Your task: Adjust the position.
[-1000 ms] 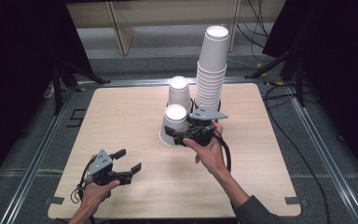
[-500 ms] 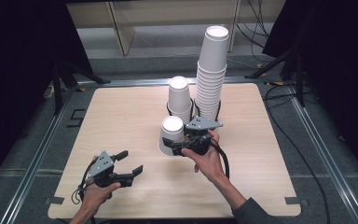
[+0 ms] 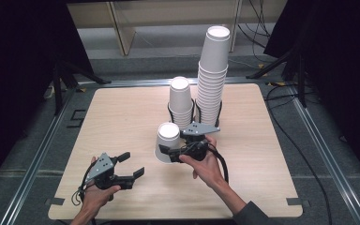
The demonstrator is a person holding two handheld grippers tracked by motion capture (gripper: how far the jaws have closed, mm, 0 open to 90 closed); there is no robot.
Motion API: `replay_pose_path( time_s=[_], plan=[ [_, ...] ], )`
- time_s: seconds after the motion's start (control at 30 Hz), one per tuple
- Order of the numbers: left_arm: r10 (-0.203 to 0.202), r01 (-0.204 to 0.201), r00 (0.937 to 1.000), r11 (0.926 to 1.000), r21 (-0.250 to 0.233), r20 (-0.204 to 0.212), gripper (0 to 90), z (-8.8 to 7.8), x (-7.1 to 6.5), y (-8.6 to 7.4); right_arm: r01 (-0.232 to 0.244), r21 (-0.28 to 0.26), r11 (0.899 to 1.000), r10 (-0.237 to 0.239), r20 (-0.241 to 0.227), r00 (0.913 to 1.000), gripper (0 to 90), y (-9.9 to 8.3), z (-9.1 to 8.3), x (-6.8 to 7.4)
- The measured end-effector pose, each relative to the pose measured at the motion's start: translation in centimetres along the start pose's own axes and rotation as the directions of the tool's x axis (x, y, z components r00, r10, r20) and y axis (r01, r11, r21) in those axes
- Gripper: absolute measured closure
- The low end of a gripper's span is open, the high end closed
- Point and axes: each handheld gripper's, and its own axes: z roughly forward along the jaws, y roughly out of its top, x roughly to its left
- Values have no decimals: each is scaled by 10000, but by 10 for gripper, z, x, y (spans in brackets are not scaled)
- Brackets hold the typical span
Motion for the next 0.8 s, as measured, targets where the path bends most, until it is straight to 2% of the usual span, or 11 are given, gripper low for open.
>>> replay_pose_path(
  time_s=[0.07, 0.13, 0.23, 0.3, 0.33, 0.37, 0.47, 0.5, 0.57, 0.63, 0.8],
  plan=[
    [7, -4, 9999, 9997, -249, 134, 148, 2, -1, 0, 206, 36, 9998, -206, -13, 9998, 202, -1, 3, 3],
    [15, -9, 9998, 9997, -248, 218, 148, 2, -3, 1, -20, 80, 10000, 22, -200, 9998, 201, -2, 5, 7],
    [145, -145, 9998, 9999, -56, 161, 147, 1, -6, 2, 13, 139, 9999, -9, -304, 9995, 202, -1, 6, 11],
    [87, -77, 9995, 9993, -363, 299, 147, 3, -6, 2, 283, 152, 9995, -277, -382, 9989, 201, -1, 9, 12],
    [85, -74, 9995, 9993, -356, 316, 147, 4, -7, 2, 99, 98, 9999, -93, -615, 9981, 202, -2, 11, 14],
    [48, -44, 9998, 9999, -164, 218, 147, 2, -8, 3, 99, 98, 9999, -93, -615, 9981, 202, -2, 11, 14],
    [43, -28, 9989, 9994, -331, 460, 147, 6, -10, 3, -10, 169, 9999, 23, -722, 9974, 202, -3, 14, 18],
    [138, -129, 9988, 9997, -191, 467, 147, 6, -10, 3, 56, 137, 9999, -45, -779, 9969, 202, -4, 16, 18],
    [203, -199, 9983, 9998, -86, 541, 147, 6, -12, 4, -303, 319, 9990, 332, -923, 9952, 202, -4, 17, 23],
    [187, -186, 9980, 9998, -32, 607, 147, 7, -14, 4, 206, 196, 9996, -185, -995, 9949, 202, -5, 21, 23],
    [399, -404, 9964, 9992, 61, 744, 141, 12, -20, 3, 114, 231, 9997, -85, -1223, 9925, 202, -6, 26, 28]
  ],
)
